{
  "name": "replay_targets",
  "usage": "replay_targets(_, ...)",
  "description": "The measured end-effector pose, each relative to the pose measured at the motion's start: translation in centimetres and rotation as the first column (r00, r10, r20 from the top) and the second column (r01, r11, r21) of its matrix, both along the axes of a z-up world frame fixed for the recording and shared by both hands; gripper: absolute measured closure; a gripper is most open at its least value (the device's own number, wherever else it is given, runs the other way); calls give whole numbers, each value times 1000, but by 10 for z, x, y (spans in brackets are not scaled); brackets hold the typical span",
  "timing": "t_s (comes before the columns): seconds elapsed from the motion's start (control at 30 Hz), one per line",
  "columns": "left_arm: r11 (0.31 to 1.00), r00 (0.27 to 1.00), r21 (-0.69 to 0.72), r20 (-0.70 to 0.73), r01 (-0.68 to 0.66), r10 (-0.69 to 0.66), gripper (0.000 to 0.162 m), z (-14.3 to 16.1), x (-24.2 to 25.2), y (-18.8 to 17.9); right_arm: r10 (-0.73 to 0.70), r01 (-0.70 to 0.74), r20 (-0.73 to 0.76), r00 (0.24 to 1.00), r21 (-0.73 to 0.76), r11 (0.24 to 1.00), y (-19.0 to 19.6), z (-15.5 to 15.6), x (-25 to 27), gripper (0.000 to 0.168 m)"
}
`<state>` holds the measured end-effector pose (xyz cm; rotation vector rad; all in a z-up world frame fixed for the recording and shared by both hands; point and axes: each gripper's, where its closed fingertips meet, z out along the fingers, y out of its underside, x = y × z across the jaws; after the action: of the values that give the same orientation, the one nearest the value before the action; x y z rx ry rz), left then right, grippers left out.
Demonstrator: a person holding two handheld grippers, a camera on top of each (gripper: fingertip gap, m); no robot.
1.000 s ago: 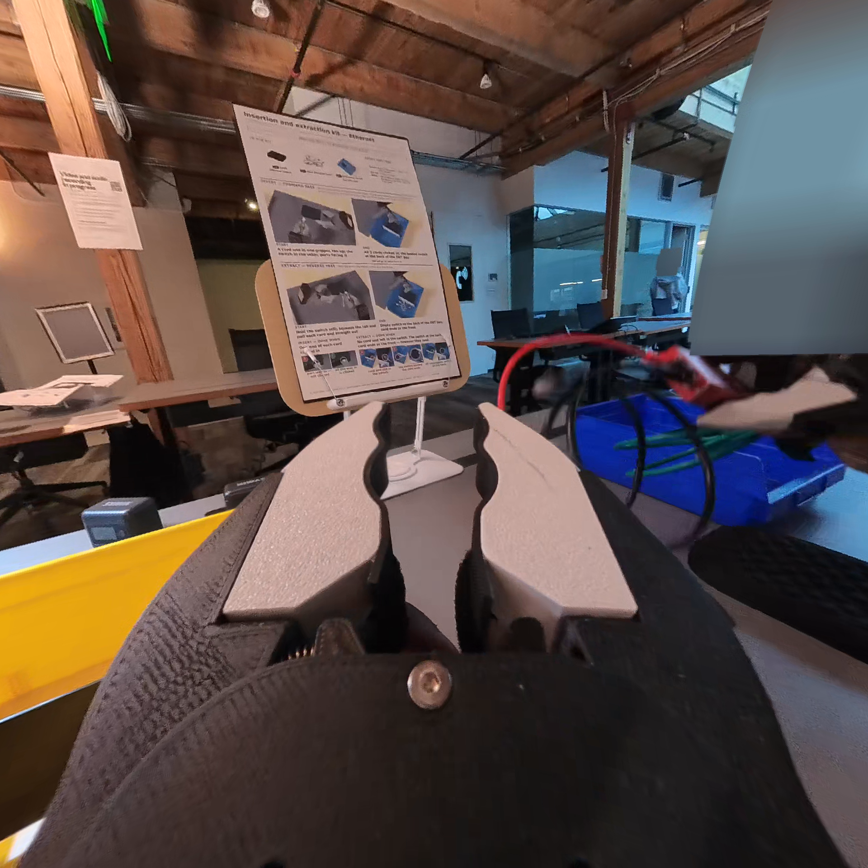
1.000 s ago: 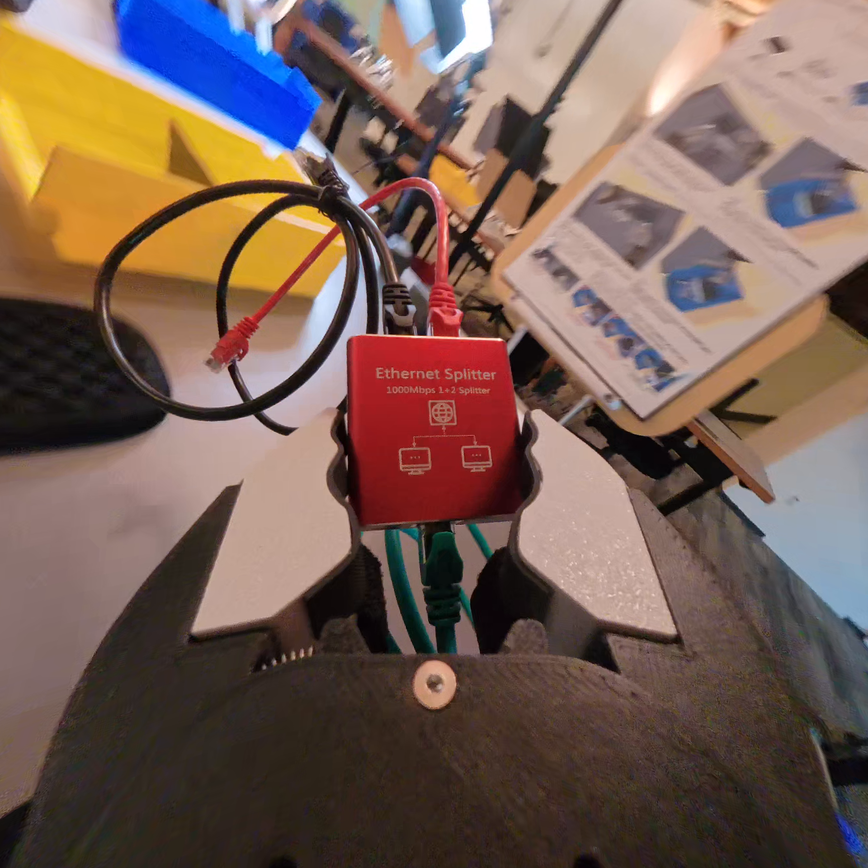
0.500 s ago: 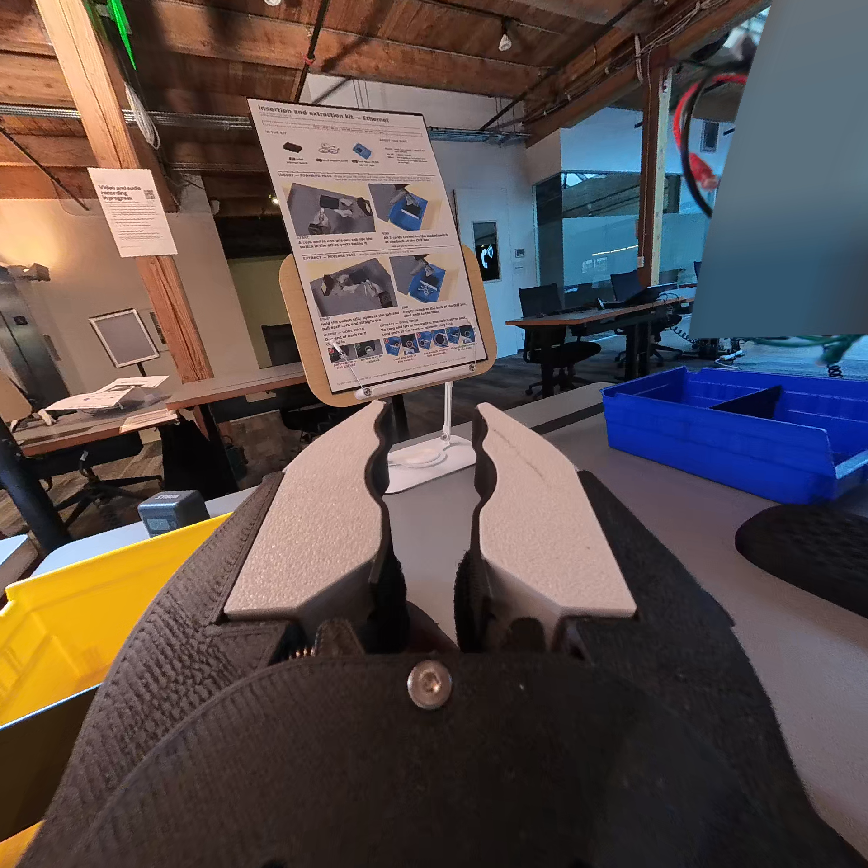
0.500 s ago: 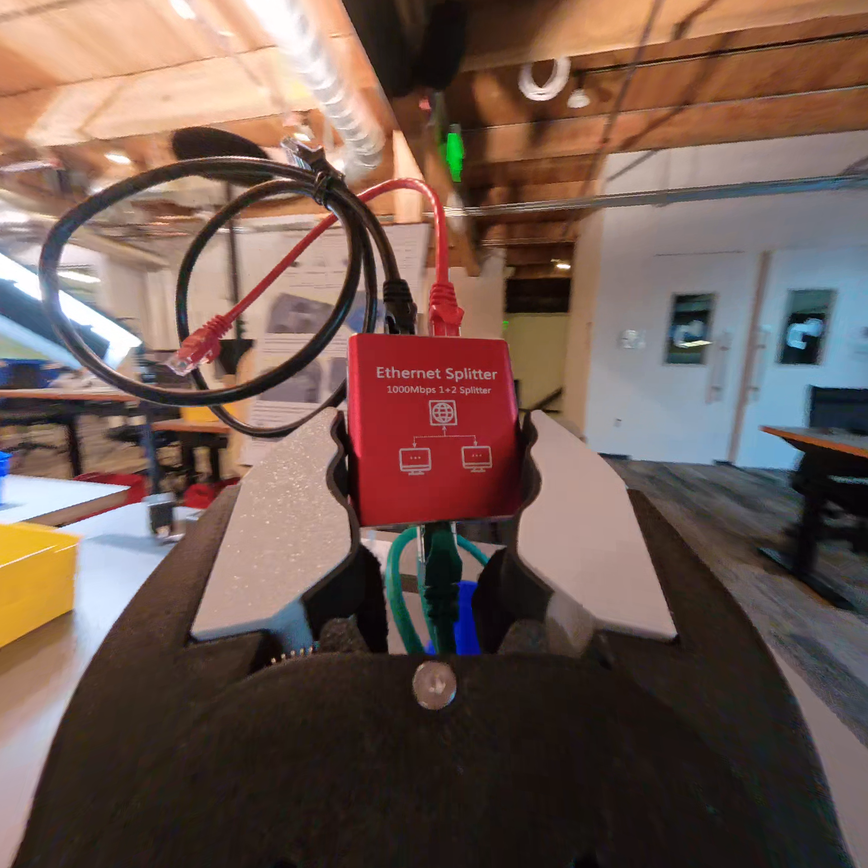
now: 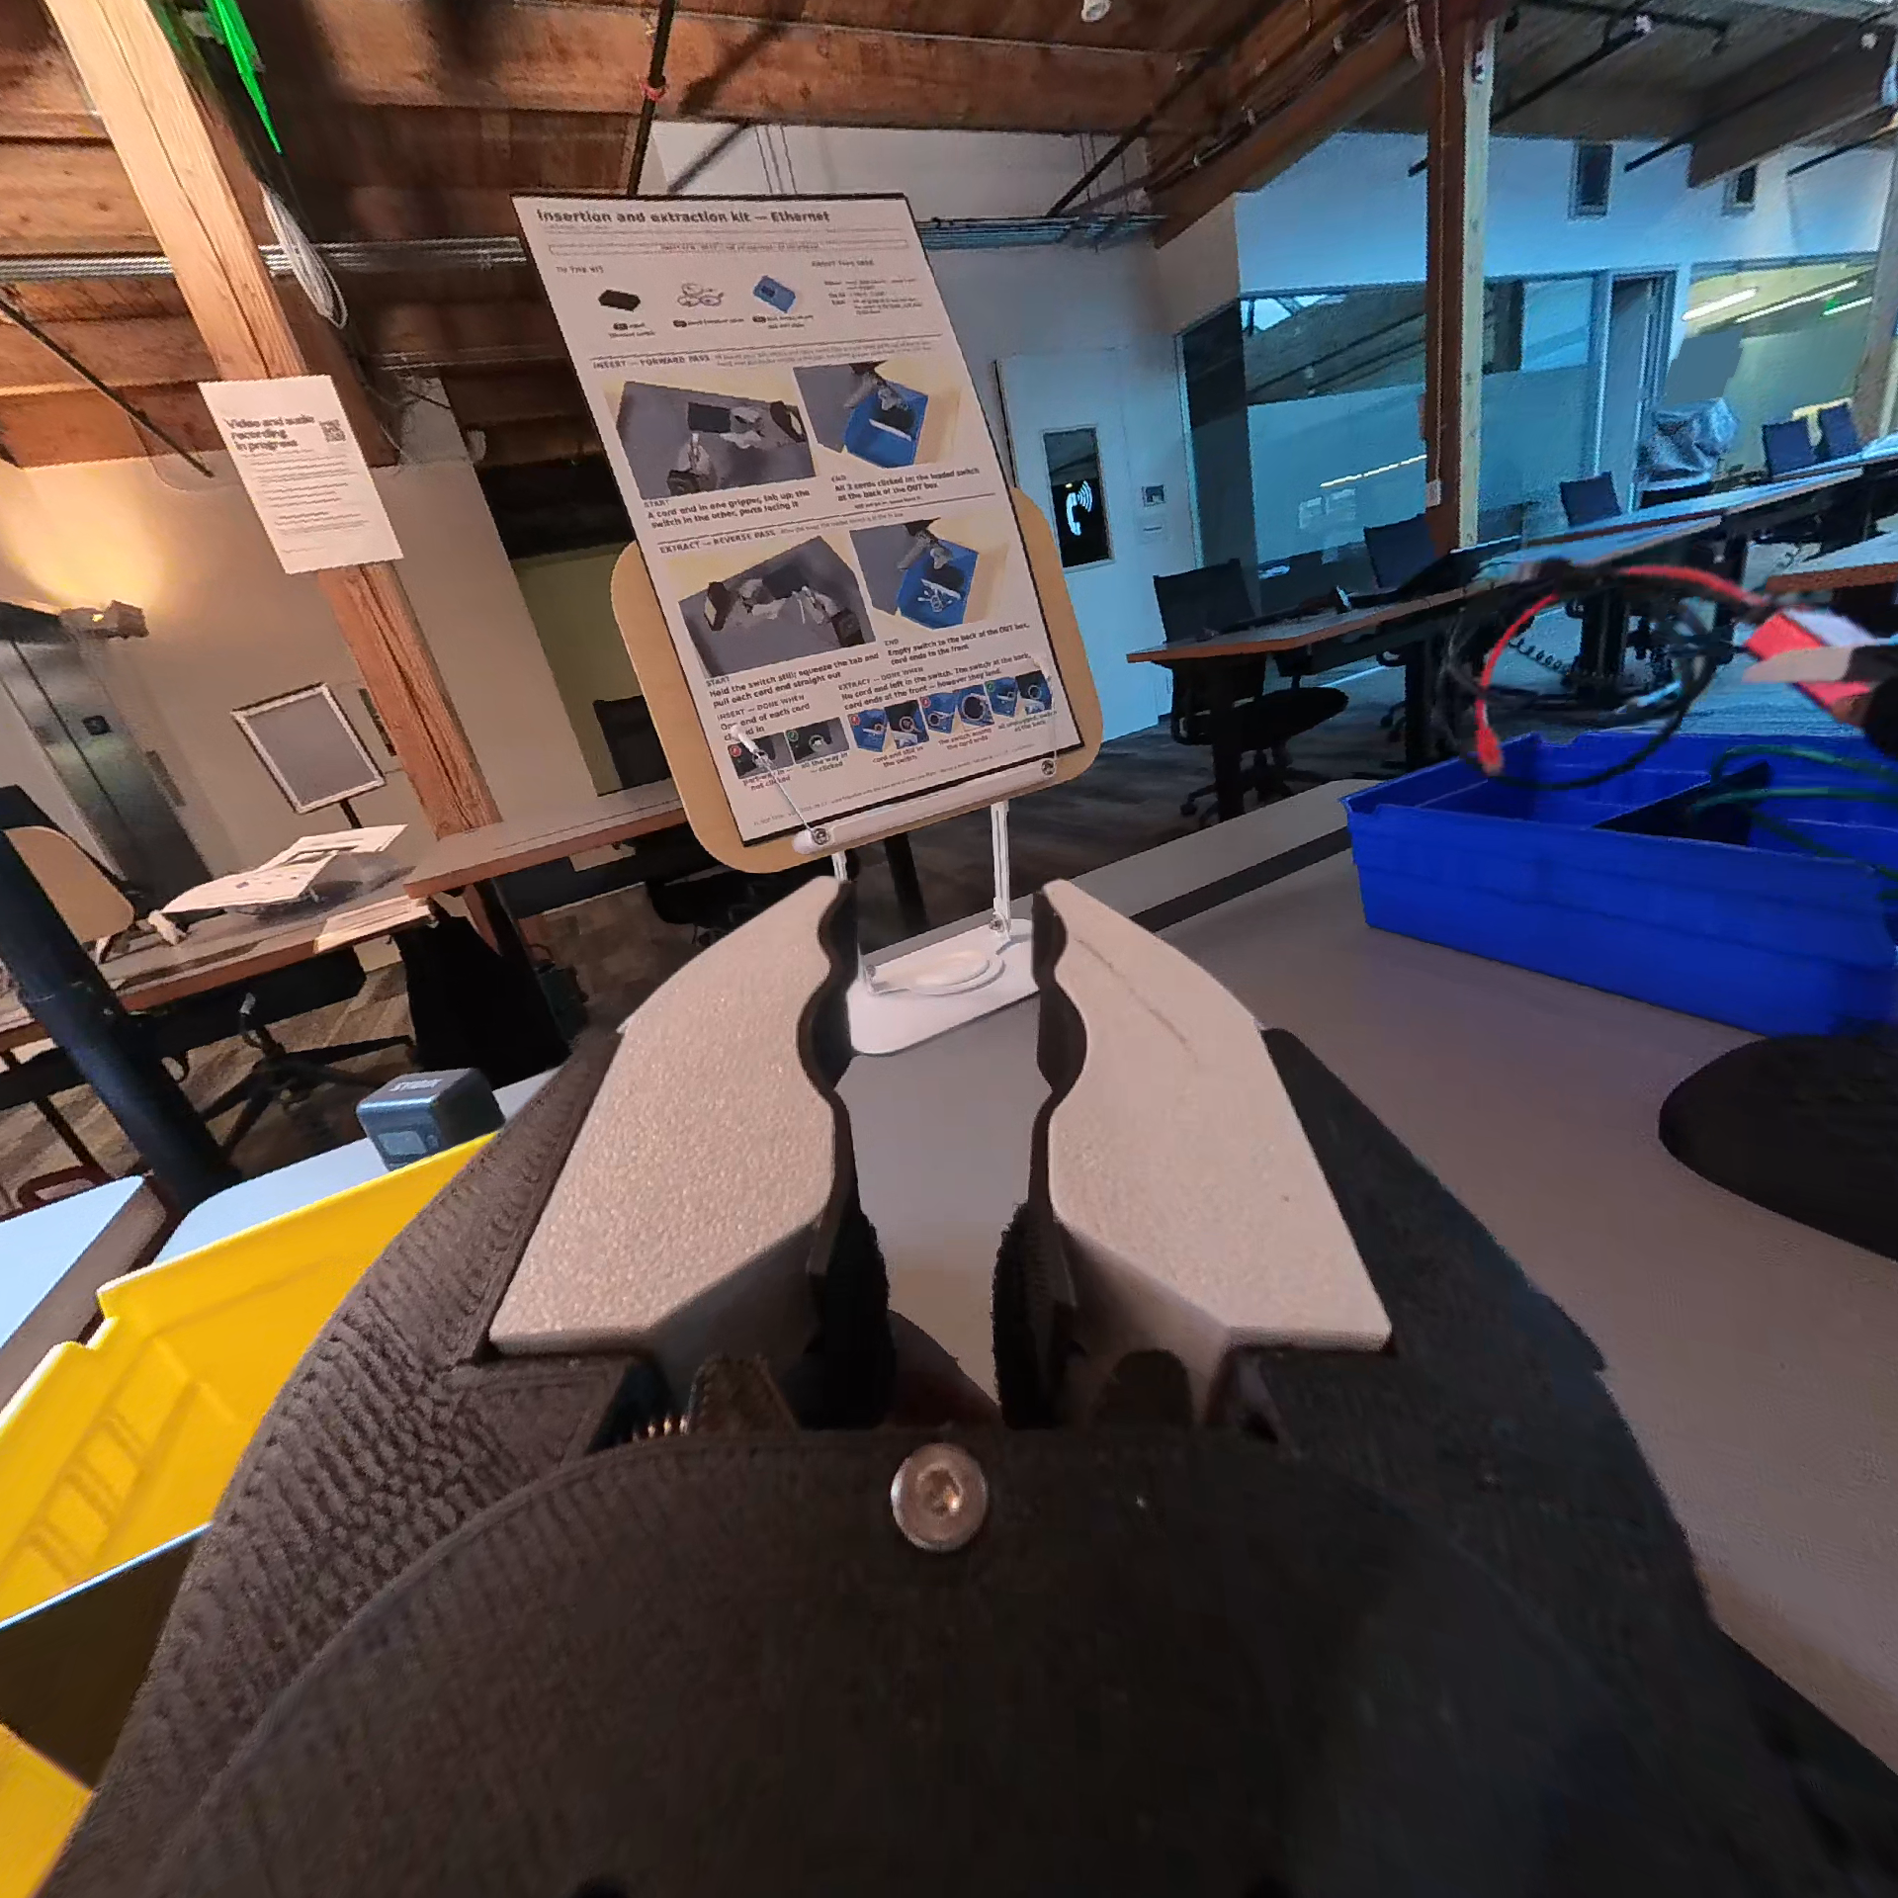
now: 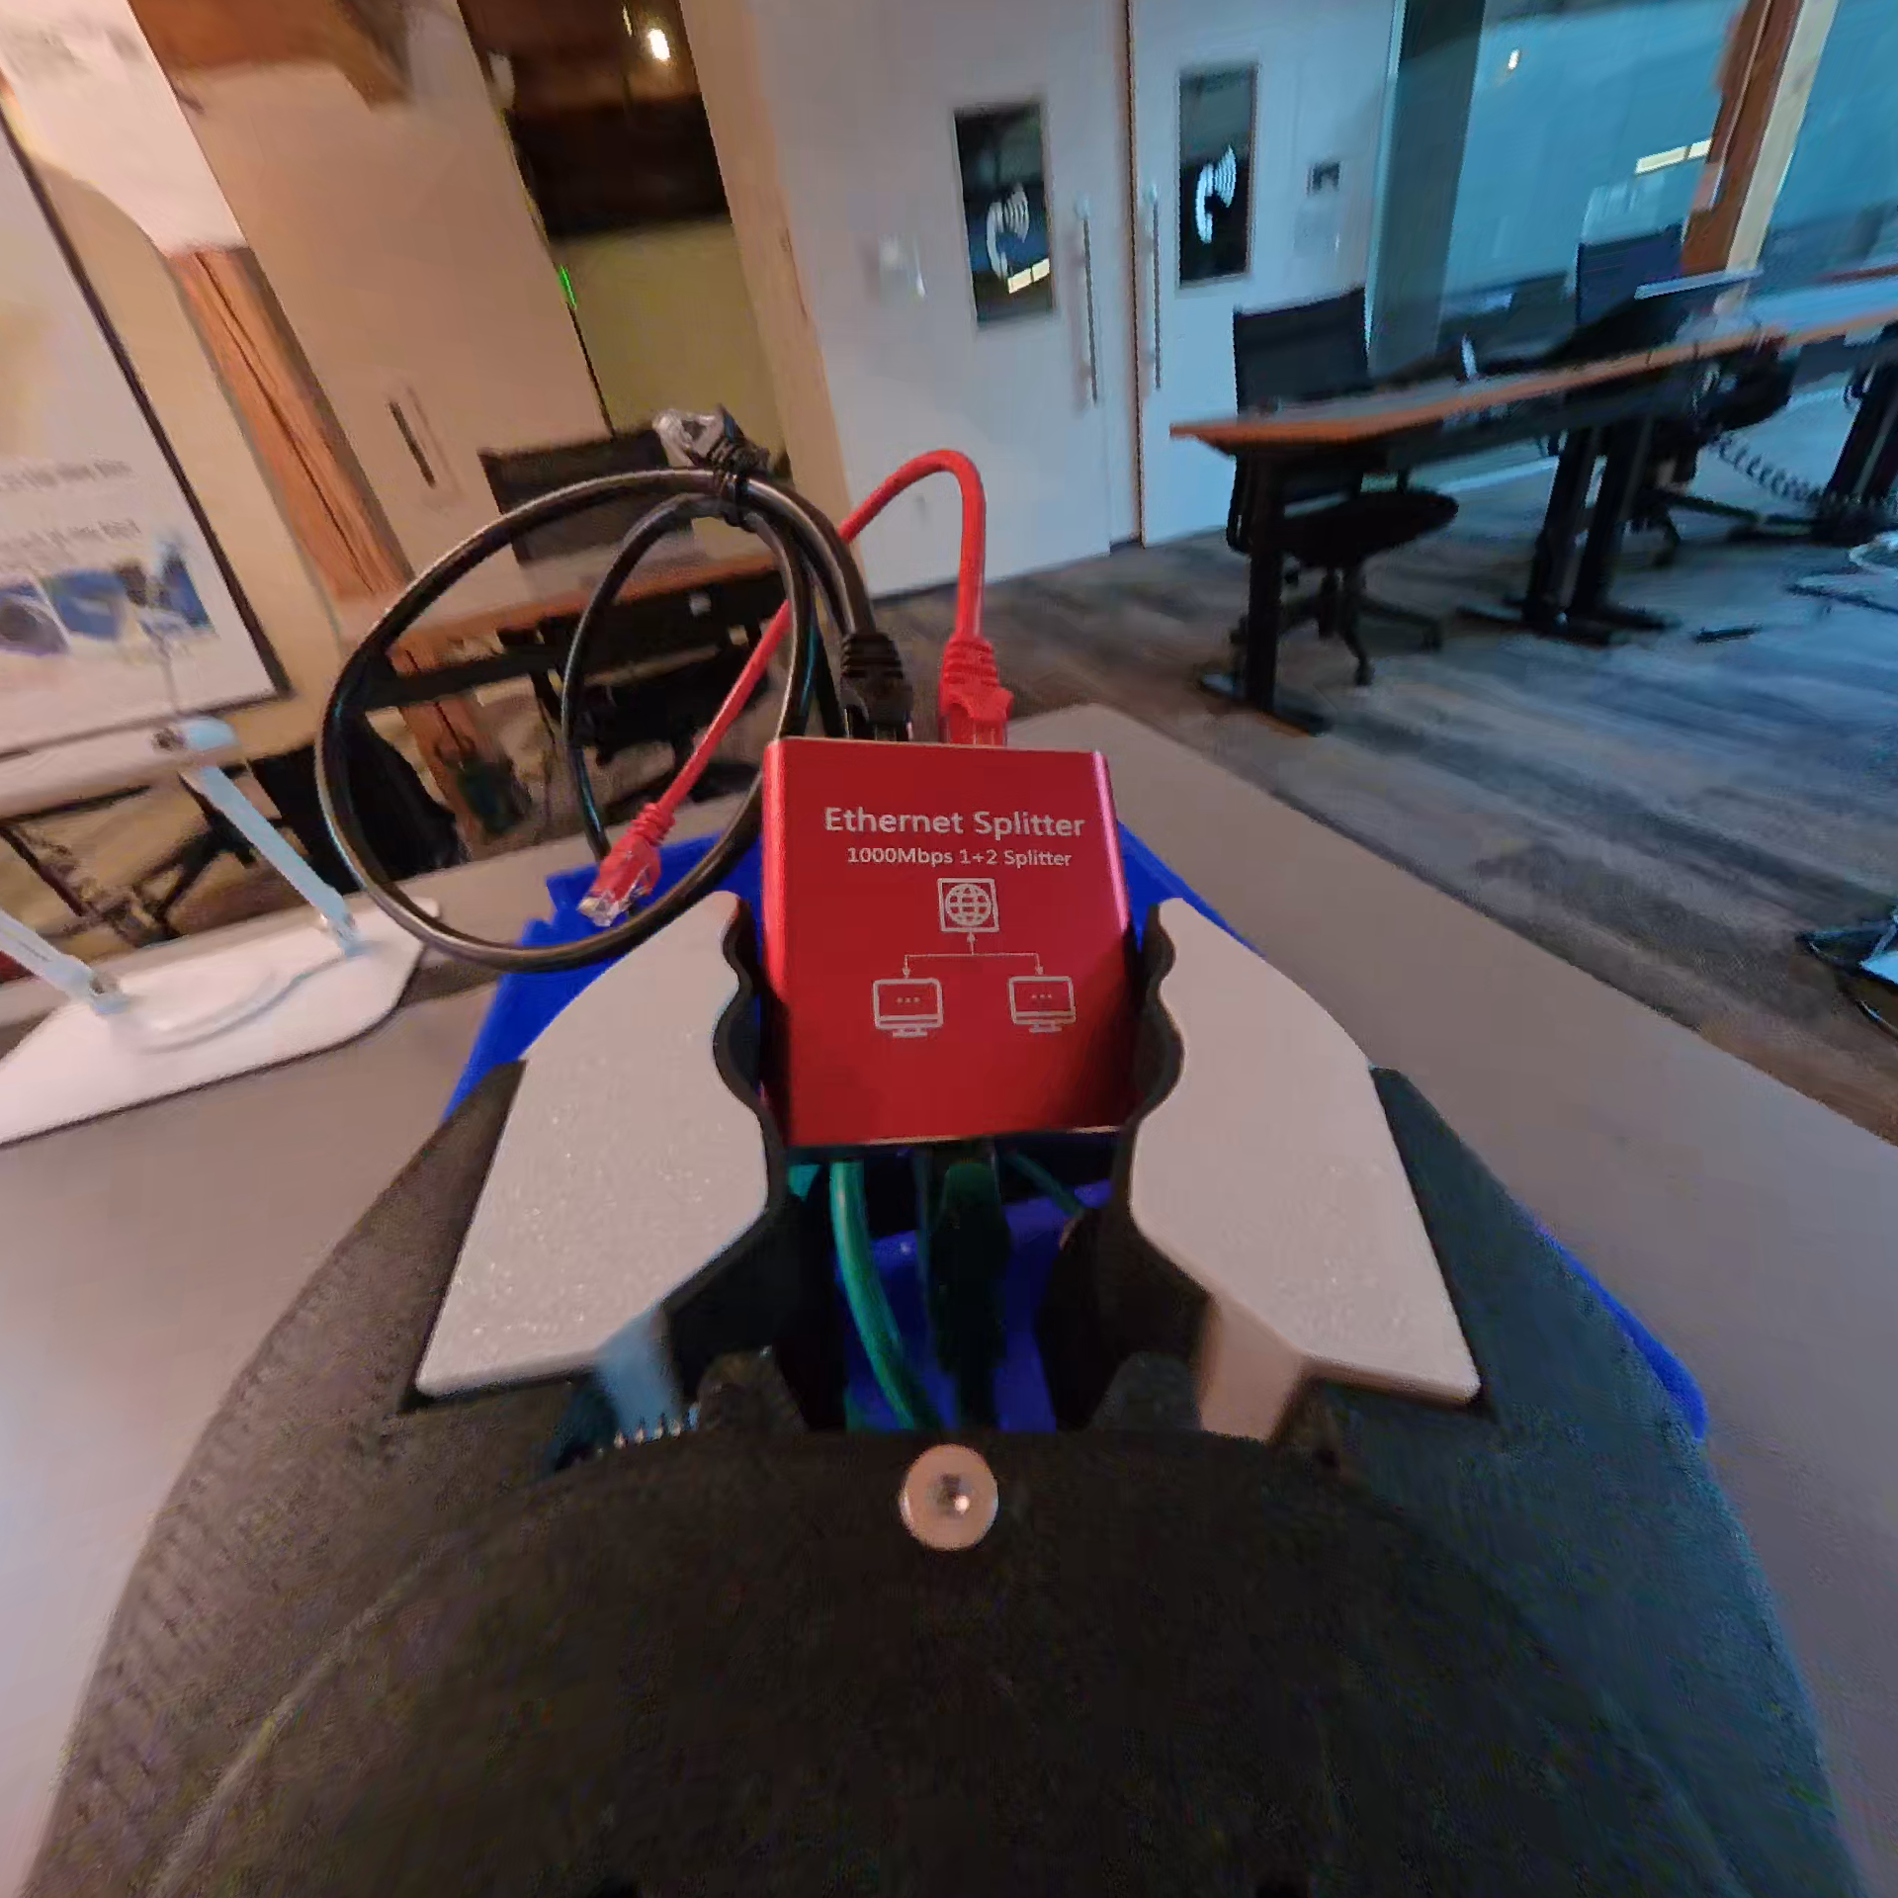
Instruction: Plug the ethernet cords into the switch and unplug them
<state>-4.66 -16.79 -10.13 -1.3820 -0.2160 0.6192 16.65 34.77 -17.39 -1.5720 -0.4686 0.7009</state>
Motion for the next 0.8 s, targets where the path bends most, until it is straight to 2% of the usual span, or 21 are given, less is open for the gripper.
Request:
replay_targets(0.3, 996, 1000, -89, 1, -13, 13, 130, -7, -1, -3, 106, -72, 229, 968, -149, 986, -1, -45, -25, 98)
replay_targets(0.37, 993, 1000, -114, 12, -12, 14, 129, -9, -3, -5, 142, -91, 260, 955, -199, 976, -3, -54, -27, 89)
replay_targets(0.4, 992, 1000, -129, 24, -11, 14, 128, -11, -4, -6, 169, -107, 268, 948, -231, 967, -4, -59, -29, 79)
replay_targets(0.47, 986, 999, -167, 45, -16, 24, 125, -16, -6, -9, 203, -142, 239, 949, -250, 958, -9, -56, -30, 67)
replay_targets(0.57, 972, 997, -234, 62, -28, 44, 118, -23, -8, -17, 236, -217, 144, 961, -134, 967, -24, -23, -30, 62)
replay_targets(0.63, 961, 994, -276, 94, -36, 64, 111, -31, -10, -24, 313, -308, 113, 943, -60, 950, -45, -3, -31, 67)
replay_targets(0.7, 944, 985, -325, 141, -47, 97, 103, -45, -13, -32, 409, -408, 143, 901, -39, 912, -73, 2, -31, 66)
replay_targets(0.8, 902, 962, -423, 197, -91, 190, 96, -79, -19, -48, 519, -515, 287, 805, -95, 852, -110, -19, -29, 63)
